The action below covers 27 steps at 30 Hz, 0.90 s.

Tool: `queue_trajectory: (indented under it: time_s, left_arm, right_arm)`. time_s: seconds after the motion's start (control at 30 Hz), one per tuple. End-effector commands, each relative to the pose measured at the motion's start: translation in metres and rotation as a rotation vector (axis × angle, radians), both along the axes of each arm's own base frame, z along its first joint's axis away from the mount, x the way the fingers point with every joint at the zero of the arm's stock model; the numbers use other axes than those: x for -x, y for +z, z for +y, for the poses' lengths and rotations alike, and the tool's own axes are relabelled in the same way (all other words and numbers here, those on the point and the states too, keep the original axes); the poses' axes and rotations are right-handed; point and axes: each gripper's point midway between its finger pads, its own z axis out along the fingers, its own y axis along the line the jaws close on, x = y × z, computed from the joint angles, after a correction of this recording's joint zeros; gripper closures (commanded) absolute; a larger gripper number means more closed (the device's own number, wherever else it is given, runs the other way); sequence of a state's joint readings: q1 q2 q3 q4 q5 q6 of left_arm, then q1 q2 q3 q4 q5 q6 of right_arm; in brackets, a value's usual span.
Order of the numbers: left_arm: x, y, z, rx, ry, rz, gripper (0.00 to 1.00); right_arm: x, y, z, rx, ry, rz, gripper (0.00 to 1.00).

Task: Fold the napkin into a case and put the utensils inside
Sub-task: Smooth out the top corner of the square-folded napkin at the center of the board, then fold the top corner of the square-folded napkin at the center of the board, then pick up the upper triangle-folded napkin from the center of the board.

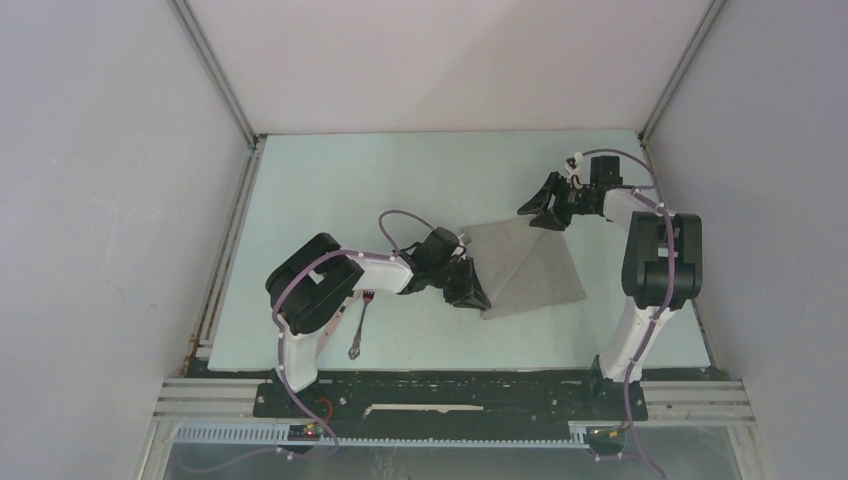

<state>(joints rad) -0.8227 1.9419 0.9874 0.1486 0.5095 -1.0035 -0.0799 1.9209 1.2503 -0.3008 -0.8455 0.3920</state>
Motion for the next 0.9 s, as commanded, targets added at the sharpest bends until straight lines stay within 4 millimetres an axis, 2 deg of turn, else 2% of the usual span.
queue_trajectory:
  time_s: [0.0,0.17,0.27,0.5,0.7,0.87]
  left_arm:
    - [-0.001,0.047,-0.011,0.101,-0.037,-0.086,0.72]
    - [0.002,0.079,-0.020,0.149,-0.069,-0.118,0.60]
    - [0.007,0.084,-0.027,0.171,-0.089,-0.094,0.58]
    - [0.007,0.043,-0.027,0.111,-0.068,-0.023,0.69]
    - [0.005,0.014,-0.019,0.049,-0.047,-0.004,0.70]
    - [0.003,0.003,-0.008,0.022,-0.017,0.015,0.71]
  right_arm:
    - [-0.004,0.003,-0.005,-0.016,-0.005,-0.022,0.34]
    - [-0.006,0.006,-0.010,-0.021,-0.018,-0.029,0.34]
    - [-0.010,0.004,-0.011,-0.044,-0.025,-0.029,0.34]
    - [-0.023,-0.014,-0.014,-0.087,-0.047,0.000,0.33]
    - [-0.039,-0.023,-0.027,-0.100,-0.081,0.008,0.33]
    - [-0.052,-0.032,-0.035,-0.112,-0.104,0.027,0.33]
